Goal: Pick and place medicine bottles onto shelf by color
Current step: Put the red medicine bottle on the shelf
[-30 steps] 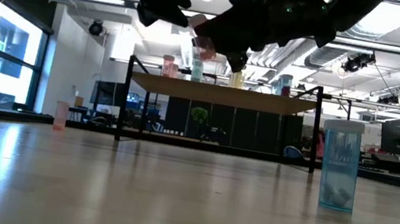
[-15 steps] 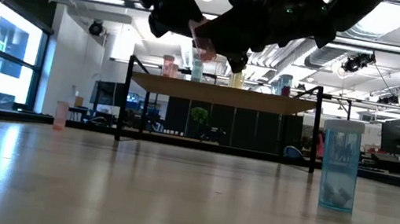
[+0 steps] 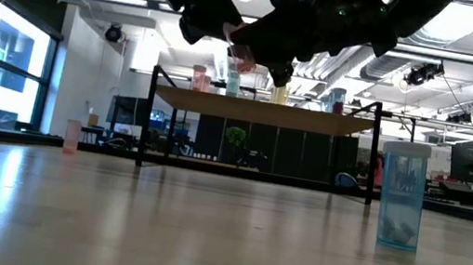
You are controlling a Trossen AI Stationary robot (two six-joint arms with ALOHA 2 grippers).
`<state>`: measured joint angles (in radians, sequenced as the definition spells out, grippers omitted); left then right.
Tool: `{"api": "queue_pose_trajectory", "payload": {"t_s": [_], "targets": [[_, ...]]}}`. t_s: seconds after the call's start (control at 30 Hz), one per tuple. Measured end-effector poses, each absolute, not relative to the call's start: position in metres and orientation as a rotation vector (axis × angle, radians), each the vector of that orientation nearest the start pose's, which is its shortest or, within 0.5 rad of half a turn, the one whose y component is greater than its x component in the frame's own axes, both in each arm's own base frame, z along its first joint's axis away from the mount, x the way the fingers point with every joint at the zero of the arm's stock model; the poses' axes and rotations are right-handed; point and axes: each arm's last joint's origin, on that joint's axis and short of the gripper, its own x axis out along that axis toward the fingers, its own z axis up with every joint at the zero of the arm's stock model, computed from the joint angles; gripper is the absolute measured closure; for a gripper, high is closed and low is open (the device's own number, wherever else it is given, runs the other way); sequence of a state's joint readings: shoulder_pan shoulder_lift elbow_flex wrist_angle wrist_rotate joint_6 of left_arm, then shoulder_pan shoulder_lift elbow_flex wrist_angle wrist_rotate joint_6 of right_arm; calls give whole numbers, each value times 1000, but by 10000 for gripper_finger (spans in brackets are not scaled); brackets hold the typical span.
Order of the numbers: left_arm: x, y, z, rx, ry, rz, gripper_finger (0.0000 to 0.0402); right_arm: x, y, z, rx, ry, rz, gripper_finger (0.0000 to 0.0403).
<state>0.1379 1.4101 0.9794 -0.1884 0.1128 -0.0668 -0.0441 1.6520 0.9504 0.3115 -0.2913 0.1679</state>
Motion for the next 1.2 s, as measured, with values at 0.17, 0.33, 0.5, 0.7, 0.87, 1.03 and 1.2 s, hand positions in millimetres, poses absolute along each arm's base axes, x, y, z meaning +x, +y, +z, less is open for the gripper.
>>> {"api": "queue_pose_trajectory", "payload": {"t_s": [0.17, 0.33, 0.5, 0.7, 0.87, 1.03, 1.2], "targets": [[302, 38, 260, -153, 609, 8, 239, 356, -7, 218, 227, 405, 213, 313], [302, 38, 260, -145, 608, 8, 253, 356, -7, 218, 227, 405, 212, 313], [302, 38, 260, -126, 608, 5, 272, 356, -7, 218, 227, 405, 213, 313], [302, 38, 260, -125, 608, 4, 290, 356, -7, 218, 227, 405, 213, 313], [302, 38, 260, -124, 608, 4, 290, 356, -8, 218, 221, 404, 213, 313], [302, 38, 260, -125, 608, 5, 289, 356, -8, 218, 220, 404, 213, 313], [302, 38, 260, -124, 608, 4, 289, 356, -8, 218, 218, 404, 207, 303]]}}
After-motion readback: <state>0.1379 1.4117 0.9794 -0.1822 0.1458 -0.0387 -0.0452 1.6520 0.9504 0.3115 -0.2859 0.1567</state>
